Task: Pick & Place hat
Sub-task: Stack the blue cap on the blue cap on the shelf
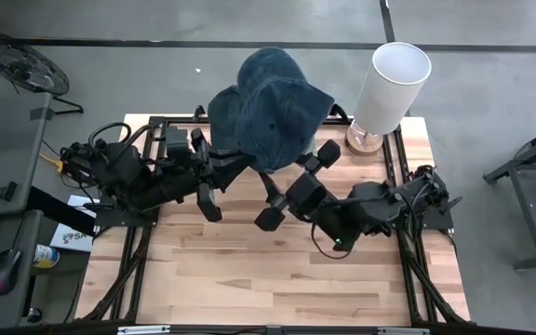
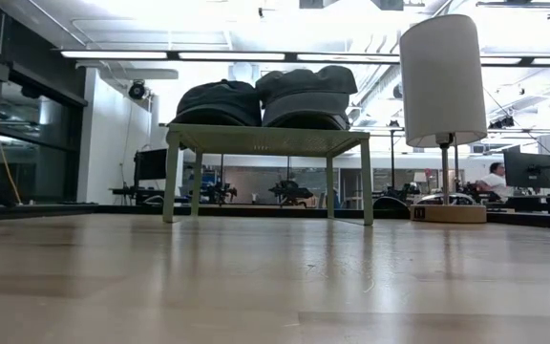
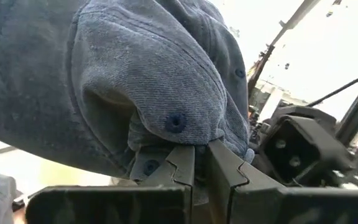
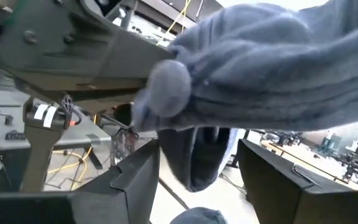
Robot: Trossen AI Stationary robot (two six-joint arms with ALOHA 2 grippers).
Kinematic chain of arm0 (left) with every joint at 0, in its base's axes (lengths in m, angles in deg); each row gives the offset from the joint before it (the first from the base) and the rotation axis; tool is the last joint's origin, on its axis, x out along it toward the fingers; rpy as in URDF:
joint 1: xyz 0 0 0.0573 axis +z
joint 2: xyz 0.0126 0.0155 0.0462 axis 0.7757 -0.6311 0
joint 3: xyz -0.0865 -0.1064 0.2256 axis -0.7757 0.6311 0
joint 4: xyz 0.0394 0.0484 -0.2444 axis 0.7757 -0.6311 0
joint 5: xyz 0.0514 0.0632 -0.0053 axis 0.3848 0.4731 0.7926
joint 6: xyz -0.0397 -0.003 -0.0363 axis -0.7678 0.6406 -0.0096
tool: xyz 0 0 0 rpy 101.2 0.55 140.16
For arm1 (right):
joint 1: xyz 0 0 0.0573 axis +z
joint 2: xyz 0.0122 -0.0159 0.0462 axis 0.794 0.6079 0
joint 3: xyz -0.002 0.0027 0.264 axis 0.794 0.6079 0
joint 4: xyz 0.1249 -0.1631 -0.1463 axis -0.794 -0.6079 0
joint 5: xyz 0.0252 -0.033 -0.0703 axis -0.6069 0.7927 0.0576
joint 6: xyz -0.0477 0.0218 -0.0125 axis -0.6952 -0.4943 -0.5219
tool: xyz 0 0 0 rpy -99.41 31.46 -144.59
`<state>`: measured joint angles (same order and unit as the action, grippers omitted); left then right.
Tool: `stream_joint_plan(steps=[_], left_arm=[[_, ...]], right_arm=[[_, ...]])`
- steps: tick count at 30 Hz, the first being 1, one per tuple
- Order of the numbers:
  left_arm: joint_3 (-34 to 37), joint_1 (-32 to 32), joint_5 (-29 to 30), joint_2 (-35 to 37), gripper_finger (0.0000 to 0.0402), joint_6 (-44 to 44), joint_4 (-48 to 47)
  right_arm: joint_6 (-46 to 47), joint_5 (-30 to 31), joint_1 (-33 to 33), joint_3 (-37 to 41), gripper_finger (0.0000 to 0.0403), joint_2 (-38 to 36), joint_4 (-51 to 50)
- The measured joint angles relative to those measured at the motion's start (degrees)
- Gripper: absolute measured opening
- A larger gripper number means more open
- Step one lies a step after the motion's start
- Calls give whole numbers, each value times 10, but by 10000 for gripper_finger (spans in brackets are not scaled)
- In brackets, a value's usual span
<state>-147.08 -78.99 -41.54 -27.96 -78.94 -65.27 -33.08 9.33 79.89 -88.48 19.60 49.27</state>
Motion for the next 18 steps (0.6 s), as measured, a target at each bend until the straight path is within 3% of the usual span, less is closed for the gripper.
stream_joint_plan(steps=[9, 18], left_arm=[[0, 0, -25, 0, 10, -7, 19], [0, 0, -33, 0, 10, -15, 19]], right_arm=[[0, -7, -3, 0, 167, 0, -2], [-6, -8, 2, 0, 58, 0, -2]])
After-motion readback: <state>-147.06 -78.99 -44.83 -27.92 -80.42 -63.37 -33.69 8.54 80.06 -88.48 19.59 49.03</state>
